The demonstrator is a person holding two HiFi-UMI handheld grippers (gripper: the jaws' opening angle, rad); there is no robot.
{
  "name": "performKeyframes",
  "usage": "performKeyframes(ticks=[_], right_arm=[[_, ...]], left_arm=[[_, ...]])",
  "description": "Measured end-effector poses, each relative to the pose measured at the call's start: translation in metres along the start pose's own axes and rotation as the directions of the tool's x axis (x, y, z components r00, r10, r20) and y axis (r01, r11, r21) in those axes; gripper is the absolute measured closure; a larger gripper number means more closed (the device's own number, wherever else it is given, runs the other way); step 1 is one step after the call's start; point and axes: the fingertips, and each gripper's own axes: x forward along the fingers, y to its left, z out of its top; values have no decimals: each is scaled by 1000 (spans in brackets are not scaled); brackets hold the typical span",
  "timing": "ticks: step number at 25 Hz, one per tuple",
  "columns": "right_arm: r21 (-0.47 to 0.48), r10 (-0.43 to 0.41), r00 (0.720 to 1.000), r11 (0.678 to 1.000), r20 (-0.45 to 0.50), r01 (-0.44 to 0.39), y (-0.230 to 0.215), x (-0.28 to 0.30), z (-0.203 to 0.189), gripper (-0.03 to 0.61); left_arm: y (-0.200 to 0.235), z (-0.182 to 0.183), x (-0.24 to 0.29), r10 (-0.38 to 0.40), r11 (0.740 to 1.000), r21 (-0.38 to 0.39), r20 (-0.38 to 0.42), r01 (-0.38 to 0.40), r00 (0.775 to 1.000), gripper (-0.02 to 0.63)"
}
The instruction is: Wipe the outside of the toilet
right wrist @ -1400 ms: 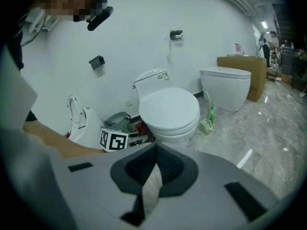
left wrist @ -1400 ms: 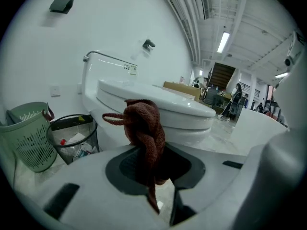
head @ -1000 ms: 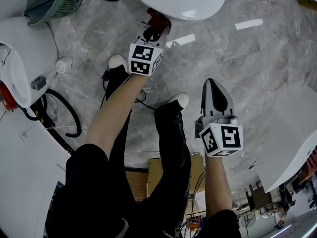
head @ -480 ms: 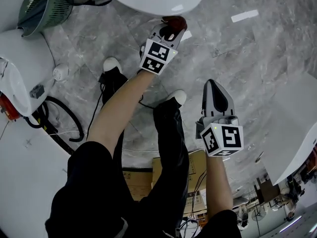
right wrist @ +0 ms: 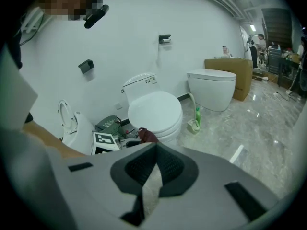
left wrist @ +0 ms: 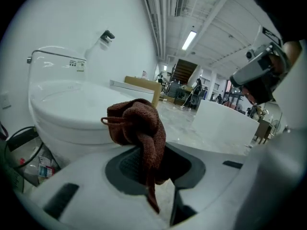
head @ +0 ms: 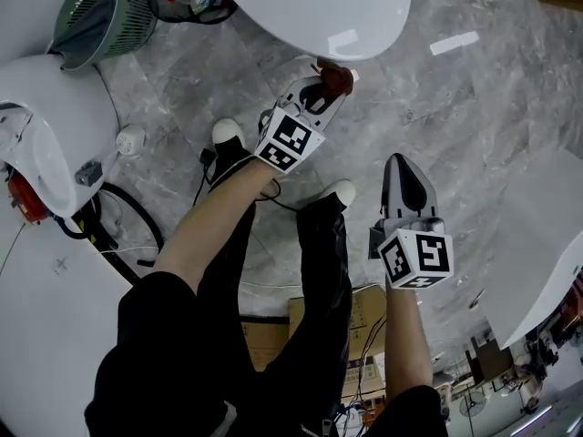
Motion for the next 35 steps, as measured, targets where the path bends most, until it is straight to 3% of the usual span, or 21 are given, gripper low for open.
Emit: performKeyframes(ticks=[9, 17, 21, 28, 31, 35], right_arm=[[-52, 96, 995, 994, -3, -96, 100, 70, 49, 575], [-85, 112, 993, 990, -22, -114, 158, 126, 75, 575], [-102, 95, 995, 990, -36, -98, 165, 146, 81, 575], [-45, 37, 999, 998, -21, -38, 154, 163, 88, 575], [-27, 19, 1000, 999, -17, -20, 147, 165, 84, 575], [10, 8, 1000, 1000, -12, -8, 142, 161, 75, 575]], left_arm=[[124, 0, -104, 141, 990, -19, 5, -141, 990, 519], [261, -3, -145, 288, 957, -55, 22, -286, 958, 518], [324, 0, -137, 354, 932, -105, 48, -348, 934, 520], [395, -13, -116, 414, 896, -196, 46, -398, 909, 518], [411, -13, -101, 427, 885, -223, 34, -409, 904, 518], [413, -11, -88, 433, 886, -203, 37, -417, 901, 519]])
